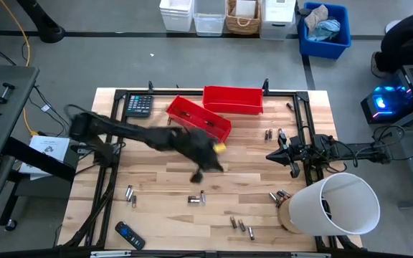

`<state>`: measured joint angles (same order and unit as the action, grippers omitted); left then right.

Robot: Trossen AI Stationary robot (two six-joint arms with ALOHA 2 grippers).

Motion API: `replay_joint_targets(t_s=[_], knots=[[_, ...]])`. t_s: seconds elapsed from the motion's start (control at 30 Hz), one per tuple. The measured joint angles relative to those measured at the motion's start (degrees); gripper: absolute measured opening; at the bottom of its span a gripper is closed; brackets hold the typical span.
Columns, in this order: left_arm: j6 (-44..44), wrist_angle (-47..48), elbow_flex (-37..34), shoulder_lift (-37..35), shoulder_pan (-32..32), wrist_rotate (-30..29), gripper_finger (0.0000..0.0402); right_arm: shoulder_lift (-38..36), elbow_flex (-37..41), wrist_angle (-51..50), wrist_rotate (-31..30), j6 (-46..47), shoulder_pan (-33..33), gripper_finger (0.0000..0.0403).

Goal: Sort batteries
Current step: Put the black battery into the bottom red bin

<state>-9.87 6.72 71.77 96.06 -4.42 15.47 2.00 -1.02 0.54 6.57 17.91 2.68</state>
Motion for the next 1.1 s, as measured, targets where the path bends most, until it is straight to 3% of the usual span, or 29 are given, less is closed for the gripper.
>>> replay_joint_targets(t_s=[0.13, 0.3, 0.43, 0.53, 0.7, 0.87, 1.1], knots=[[-1.0, -4.9, -5.9, -5.8, 0.3, -0.9, 0.0, 0.0, 0.0, 0.0, 0.0, 0.0, 0.0, 0.0], [-1.3, -10.6, -5.7, 4.0, -3.6, -1.8, 0.003, 0.3, 0.0, 0.0, 0.0, 0.0, 0.0, 0.0], [-2.5, -12.3, 3.5, 16.5, -6.4, -0.1, 0.008, 0.3, 0.0, 0.0, 0.0, 0.0, 0.0, 0.0], [-8.8, -6.5, 13.0, 24.4, -8.6, 4.4, 0.0117, 0.3, 0.0, 0.0, 0.0, 0.0, 0.0, 0.0], [-20.1, 2.9, 24.4, 31.7, -12.7, 6.1, 0.0163, 0.3, 0.0, 0.0, 0.0, 0.0, 0.0, 0.0], [-25.5, 2.9, 26.5, 36.3, -14.9, 6.0, 0.0182, 0.3, 0.0, 0.0, 0.0, 0.0, 0.0, 0.0], [-23.6, 1.8, 26.7, 39.7, -14.4, 4.9, 0.0182, 0.3, 0.0, 0.0, 0.0, 0.0, 0.0, 0.0]])
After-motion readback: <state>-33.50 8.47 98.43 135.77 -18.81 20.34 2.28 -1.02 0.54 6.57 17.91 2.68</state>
